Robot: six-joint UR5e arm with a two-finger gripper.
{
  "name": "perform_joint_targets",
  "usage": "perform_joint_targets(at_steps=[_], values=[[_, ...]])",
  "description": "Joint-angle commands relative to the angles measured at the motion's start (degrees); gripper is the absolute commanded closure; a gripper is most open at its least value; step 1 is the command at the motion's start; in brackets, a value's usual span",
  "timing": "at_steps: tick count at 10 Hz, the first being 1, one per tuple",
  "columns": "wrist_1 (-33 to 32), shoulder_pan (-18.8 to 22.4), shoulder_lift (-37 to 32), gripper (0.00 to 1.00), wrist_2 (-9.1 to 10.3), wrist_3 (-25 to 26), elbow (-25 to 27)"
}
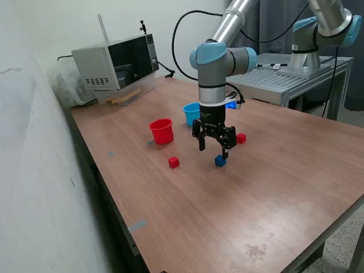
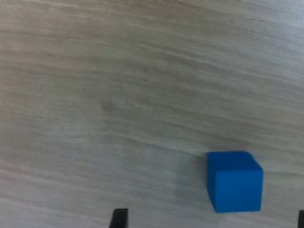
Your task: Place red objects in the red bin, and blue objects in the blue bin.
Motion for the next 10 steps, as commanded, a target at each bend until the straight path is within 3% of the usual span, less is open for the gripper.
perform_joint_targets(at_steps=[1,10], values=[[-0.38,-0.20,-0.18,1.00,0.16,-0.06,0.82],[-0.30,0.51,-0.44,1.00,0.16,-0.76,2.67]])
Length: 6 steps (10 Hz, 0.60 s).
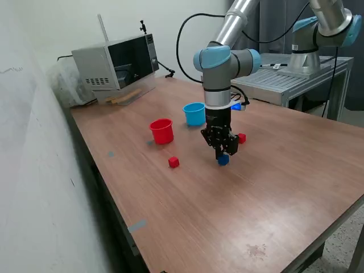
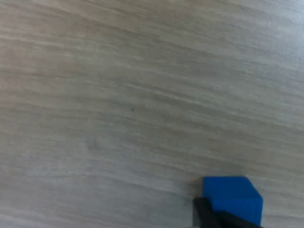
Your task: Place red objects in the red bin, and blue objects in the blue bin.
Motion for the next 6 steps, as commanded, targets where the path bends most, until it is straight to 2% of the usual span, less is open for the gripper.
perform_joint_targets(at_steps=[1,2,6], values=[[0.04,0.11,0.03,1.00,-0.05,-0.10,-0.19],[0.04,0.02,0.03,0.00,-0.13,-0.10,-0.19],[0.13,-0.41,0.12,0.00,-1.19,-0.19,-0.28]])
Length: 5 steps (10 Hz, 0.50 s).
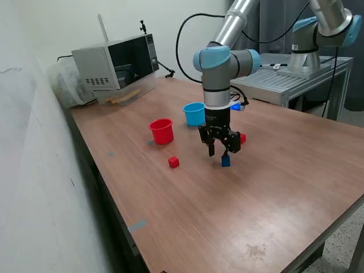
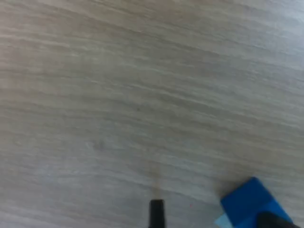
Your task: Place red objects in the red bin, and blue objects in the blue bin.
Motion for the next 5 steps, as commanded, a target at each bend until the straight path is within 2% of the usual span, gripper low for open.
perform_joint_targets(at_steps=[1,5], values=[[0.03,-0.38,0.03,0.00,-0.60,-0.03,-0.16],[0.29,-0.38,-0.23,0.00,-0.60,-0.03,-0.07]])
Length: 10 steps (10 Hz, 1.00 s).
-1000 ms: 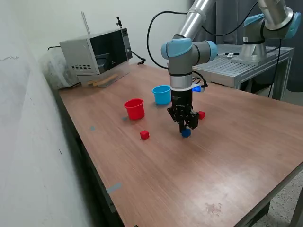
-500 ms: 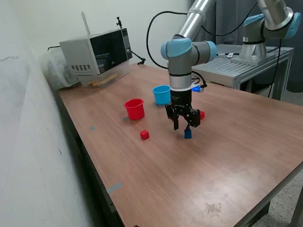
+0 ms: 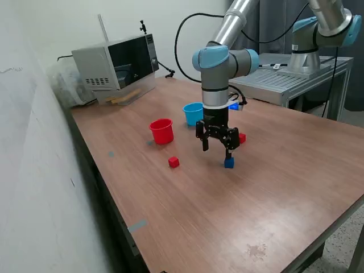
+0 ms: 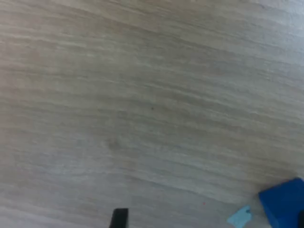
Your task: Place red objects in the red bin, and blue objects in the blue bin.
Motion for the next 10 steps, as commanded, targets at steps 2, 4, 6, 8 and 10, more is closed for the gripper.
perform_joint_targets(at_steps=[2,4,6,8,10], values=[[0.26,0.03,-1.21,0.00,-0.06,0.00,0.39],[0.61,0.64,-3.58,0.00,0.03,0.00,0.56],[0.79,1.96,-4.73,0.00,0.20,0.96,1.43],[0.79,4.24,-4.82,0.00,0.20,4.37,2.14],[0.61,5.92,-5.00,0.00,0.64,3.70,2.41]])
